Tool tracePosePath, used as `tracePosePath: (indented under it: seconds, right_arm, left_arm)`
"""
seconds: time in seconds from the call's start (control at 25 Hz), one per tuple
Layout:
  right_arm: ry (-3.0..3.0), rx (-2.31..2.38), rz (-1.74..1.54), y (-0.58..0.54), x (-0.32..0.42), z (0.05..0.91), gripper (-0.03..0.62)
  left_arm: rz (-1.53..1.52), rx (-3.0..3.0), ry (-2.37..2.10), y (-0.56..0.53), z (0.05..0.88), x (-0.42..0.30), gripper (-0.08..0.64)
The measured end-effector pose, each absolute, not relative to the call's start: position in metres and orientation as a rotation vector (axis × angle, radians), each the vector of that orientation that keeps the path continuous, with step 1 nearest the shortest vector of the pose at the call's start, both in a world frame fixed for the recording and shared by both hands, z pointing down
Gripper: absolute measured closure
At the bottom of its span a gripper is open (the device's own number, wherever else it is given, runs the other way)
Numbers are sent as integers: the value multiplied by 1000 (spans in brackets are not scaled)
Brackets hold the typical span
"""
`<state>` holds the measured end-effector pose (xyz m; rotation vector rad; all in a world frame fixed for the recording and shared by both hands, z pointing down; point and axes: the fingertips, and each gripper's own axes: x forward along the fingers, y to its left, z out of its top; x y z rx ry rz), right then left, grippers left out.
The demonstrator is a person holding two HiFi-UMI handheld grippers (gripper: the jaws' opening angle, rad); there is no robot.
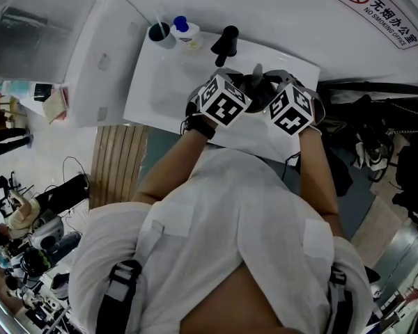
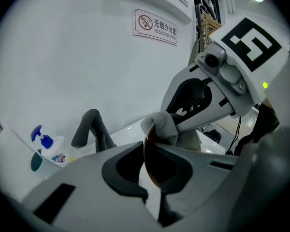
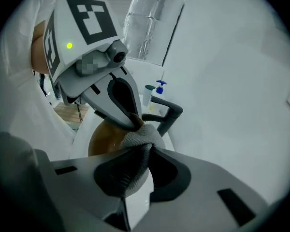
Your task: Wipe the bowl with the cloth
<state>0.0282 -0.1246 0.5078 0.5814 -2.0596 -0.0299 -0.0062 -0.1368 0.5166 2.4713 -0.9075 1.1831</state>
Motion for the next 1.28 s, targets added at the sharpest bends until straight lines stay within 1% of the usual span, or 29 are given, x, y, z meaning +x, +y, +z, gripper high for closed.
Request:
tracePosePath:
  seconds: [0.2, 0.6, 0.68, 0.84, 1.28]
  right_arm:
    - [-2035, 584, -26, -132, 31, 505, 535]
    - [-1984, 538, -107, -136, 22, 506, 534]
    - [-2003, 560, -88, -137, 20, 505, 537]
    - [-2029, 565, -57, -137, 20, 505, 537]
    - [-2049, 530, -150, -136, 16, 507, 525]
  left_arm:
    - [1224, 2533, -870, -137, 519, 0, 526]
    - [1245, 2545, -912, -146, 516, 2, 528]
    - [1262, 2536, -901, -146, 517, 1, 541]
    - [1271, 2528, -883, -144, 517, 0, 541]
    - [1311, 2550, -804, -139, 515, -2, 543]
